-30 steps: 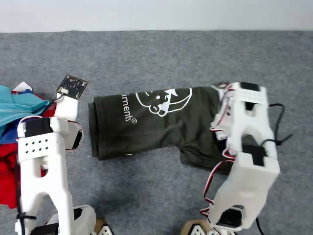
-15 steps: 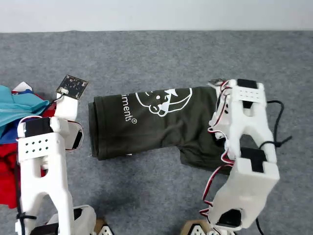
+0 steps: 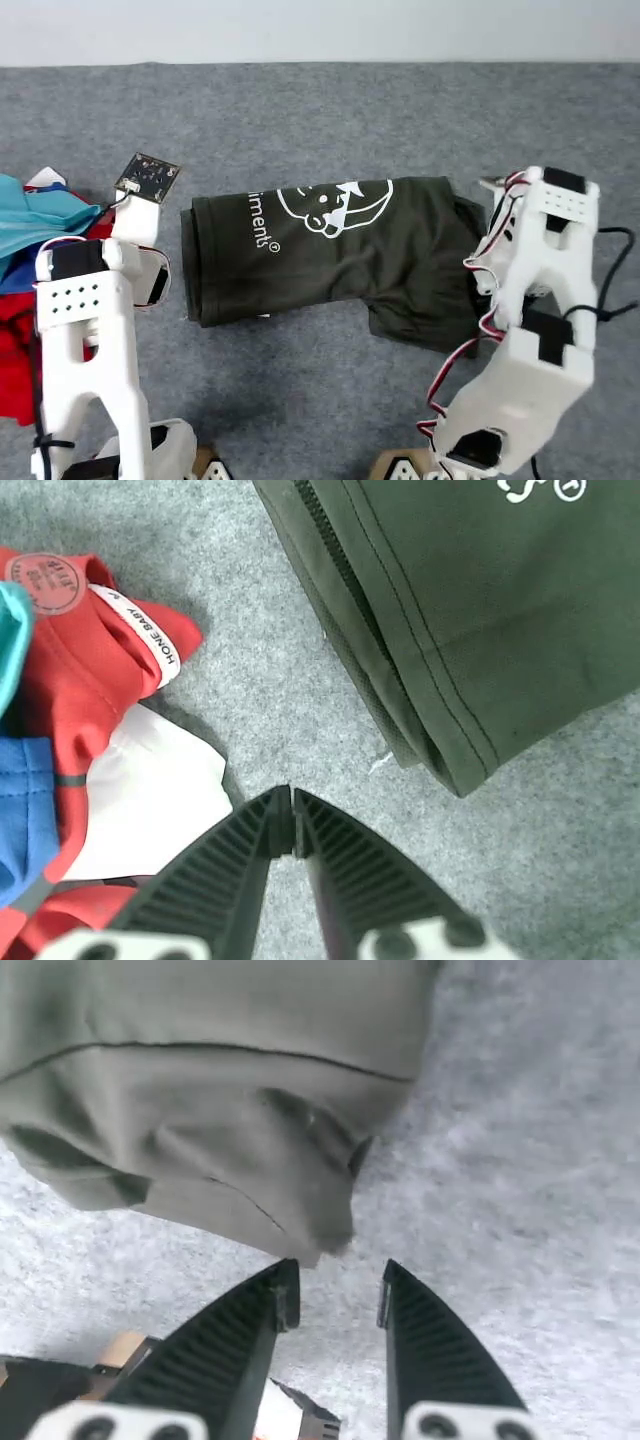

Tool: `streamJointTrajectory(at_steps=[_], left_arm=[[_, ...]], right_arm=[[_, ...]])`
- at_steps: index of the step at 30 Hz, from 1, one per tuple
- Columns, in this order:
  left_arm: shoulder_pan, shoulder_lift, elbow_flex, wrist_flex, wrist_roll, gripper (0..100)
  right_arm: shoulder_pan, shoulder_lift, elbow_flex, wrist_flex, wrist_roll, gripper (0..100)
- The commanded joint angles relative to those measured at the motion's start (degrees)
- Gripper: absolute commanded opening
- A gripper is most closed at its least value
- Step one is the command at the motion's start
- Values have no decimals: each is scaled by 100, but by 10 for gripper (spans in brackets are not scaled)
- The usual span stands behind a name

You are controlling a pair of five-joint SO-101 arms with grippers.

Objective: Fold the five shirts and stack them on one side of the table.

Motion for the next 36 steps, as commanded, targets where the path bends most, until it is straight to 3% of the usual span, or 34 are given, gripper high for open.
streamJointTrajectory(at_steps=[1, 15, 36], left_arm=[[9, -149, -31, -88, -44, 6], [9, -149, -31, -62, -44, 6], [9, -149, -22, -62, -35, 6]], right_arm=[[57, 251, -88, 4, -26, 145], [-655, 778, -185, -532, -378, 143], [-743, 813, -800, -303, -624, 136]])
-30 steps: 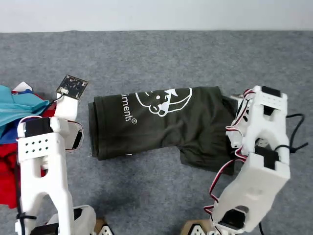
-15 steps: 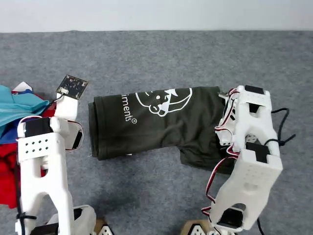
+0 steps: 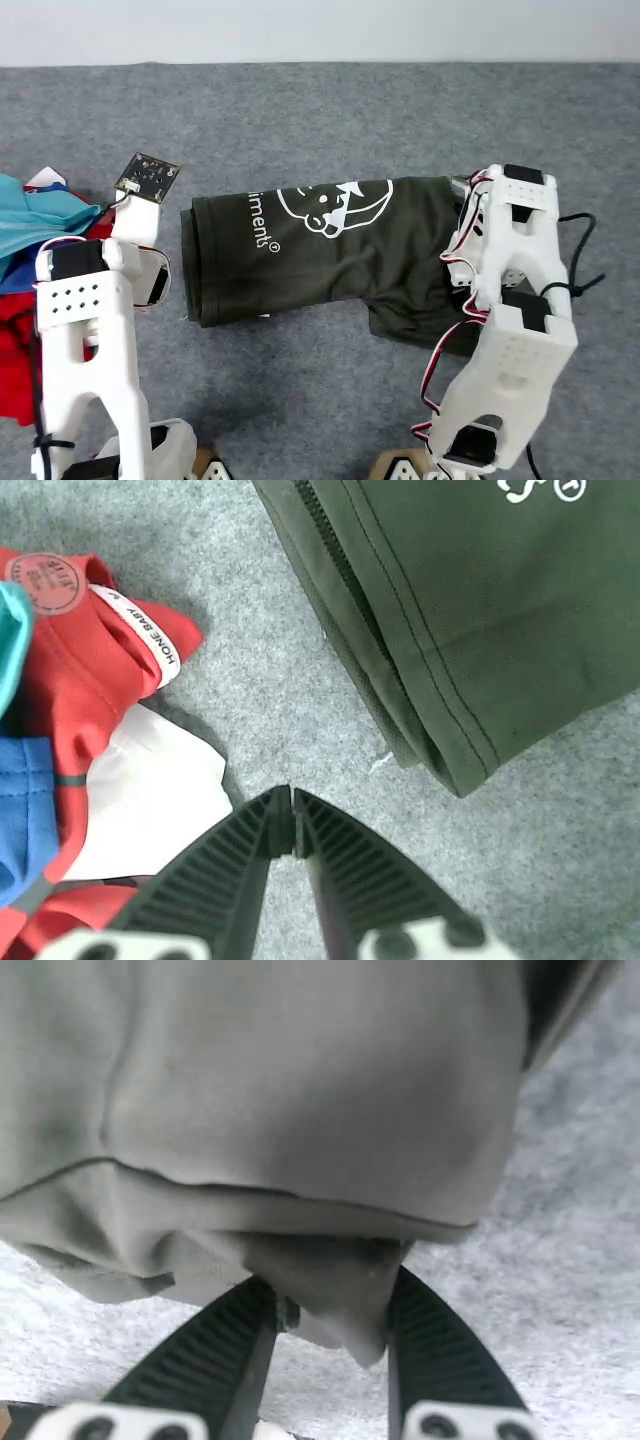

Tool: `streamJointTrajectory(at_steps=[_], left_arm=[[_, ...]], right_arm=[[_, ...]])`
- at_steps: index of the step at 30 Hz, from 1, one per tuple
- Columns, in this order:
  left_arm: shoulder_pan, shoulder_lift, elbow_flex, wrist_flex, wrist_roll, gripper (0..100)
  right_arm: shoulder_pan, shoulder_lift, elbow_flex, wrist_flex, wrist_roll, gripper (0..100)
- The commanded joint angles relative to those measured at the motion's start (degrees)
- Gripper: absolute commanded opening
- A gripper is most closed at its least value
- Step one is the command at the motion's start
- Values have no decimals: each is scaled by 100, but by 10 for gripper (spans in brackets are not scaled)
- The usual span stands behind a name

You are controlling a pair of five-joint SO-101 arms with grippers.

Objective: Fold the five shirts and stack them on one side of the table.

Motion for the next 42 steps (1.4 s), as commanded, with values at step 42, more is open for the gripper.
streamJointTrajectory(at_steps=[42], left_arm=[[9, -149, -22, -62, -44, 6]], right_arm=[[514, -954, 897, 831, -334, 206]])
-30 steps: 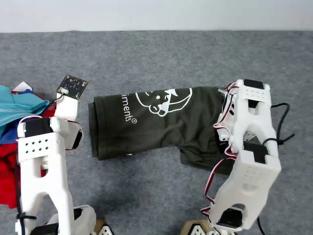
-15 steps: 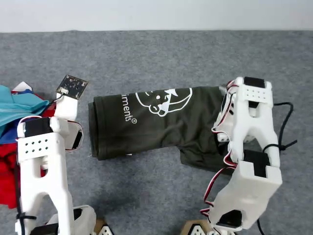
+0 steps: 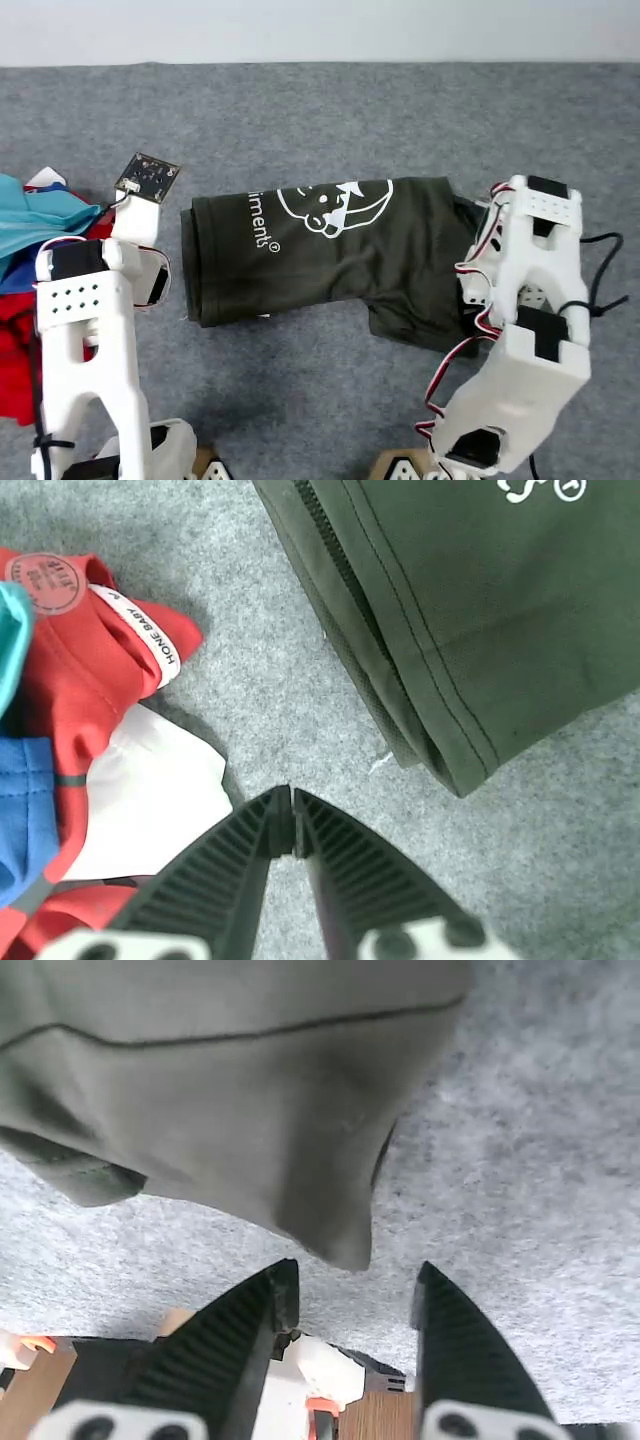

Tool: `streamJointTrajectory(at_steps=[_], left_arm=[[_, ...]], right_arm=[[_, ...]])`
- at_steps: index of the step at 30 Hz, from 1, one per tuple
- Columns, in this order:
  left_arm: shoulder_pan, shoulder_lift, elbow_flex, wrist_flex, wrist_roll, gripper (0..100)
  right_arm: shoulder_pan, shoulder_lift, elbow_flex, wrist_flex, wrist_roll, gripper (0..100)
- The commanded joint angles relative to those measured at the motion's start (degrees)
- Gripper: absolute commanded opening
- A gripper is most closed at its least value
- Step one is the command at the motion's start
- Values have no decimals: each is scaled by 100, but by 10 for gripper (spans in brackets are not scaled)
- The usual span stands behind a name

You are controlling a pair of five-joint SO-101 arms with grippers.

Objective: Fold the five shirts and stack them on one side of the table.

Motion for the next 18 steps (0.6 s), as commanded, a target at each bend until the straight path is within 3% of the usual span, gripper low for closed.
streamJointTrajectory(at_steps=[1, 9, 16, 18], left_arm=[[9, -149, -22, -62, -44, 6], [9, -149, -22, -53, -44, 6], [-18, -158, -22, -53, -44, 6], [-26, -158, -22, -53, -44, 6]], right_arm=[[75, -119, -123, 207, 132, 206], [-338, -725, -1662, -180, 141, 202], [-1051, 22, -1793, -1842, 141, 4], [-1112, 277, -1802, -2141, 141, 20]])
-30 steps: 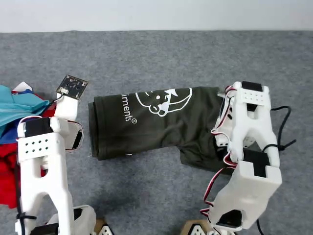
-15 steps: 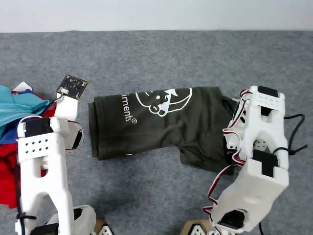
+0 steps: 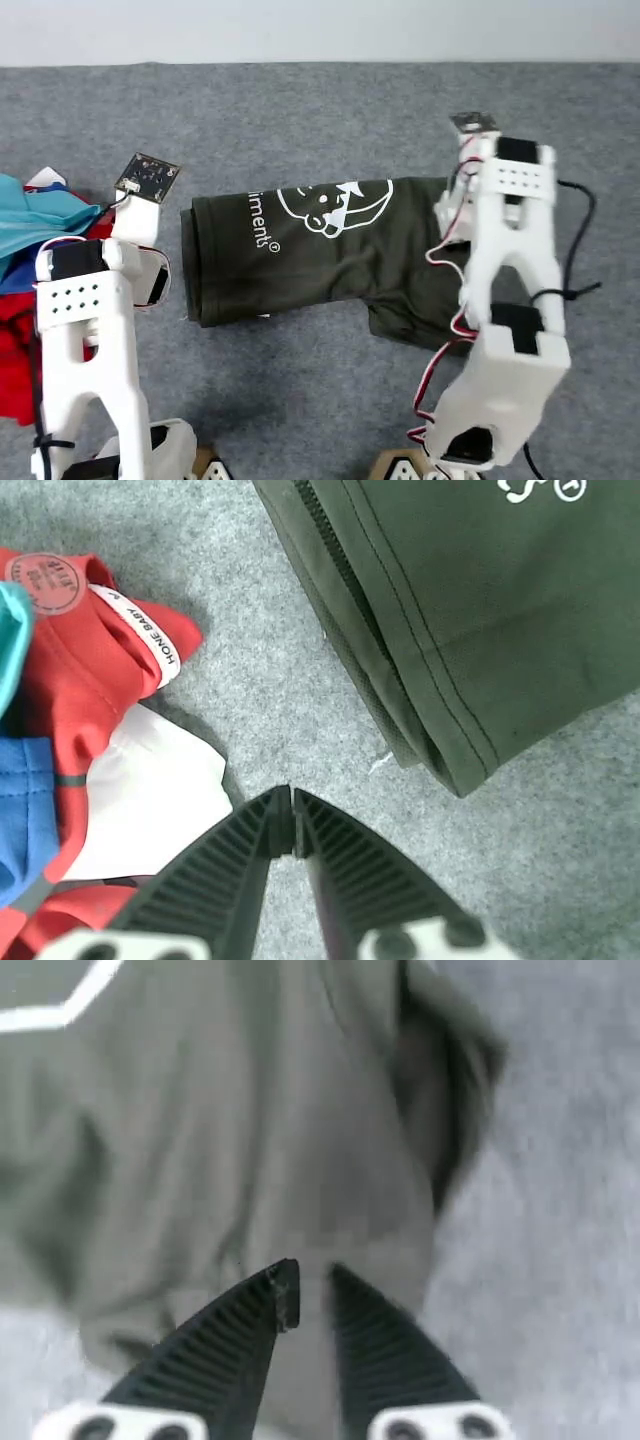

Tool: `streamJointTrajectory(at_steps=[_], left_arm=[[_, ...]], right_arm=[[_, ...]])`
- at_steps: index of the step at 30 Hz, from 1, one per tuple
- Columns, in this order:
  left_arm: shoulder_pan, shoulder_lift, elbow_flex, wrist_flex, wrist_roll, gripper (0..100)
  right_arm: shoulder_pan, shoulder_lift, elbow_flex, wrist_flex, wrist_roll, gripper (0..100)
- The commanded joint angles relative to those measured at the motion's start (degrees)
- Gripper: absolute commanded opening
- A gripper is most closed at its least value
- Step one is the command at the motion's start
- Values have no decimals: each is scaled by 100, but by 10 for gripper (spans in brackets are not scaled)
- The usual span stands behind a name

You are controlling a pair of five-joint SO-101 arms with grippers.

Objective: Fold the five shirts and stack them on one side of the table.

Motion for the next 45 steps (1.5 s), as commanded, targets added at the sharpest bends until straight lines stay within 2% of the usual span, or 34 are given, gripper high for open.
streamJointTrajectory(at_steps=[1, 10, 15, 19, 24, 30, 38, 45], left_arm=[[-26, -158, -22, -53, -44, 6], [-9, -158, -22, -88, -18, 6], [0, -158, -22, -79, -18, 6], [0, -149, -22, -88, -18, 6], [9, -149, -22, -70, -9, 6], [9, -149, -31, -62, -9, 6], [9, -149, -22, -62, -9, 6], [9, -149, -22, -53, -9, 6]], right_arm=[[-127, 207, -334, -585, 62, 20], [-48, 585, -308, -1815, 88, 20], [233, 1253, -695, -2211, 633, 21], [224, 1130, -1451, -1367, 615, 21], [-198, 769, -2356, -268, 607, 23], [-321, 945, -2532, -207, 607, 22], [66, 1868, -2523, 13, 607, 22], [-145, 2158, -2558, 1191, 607, 22]])
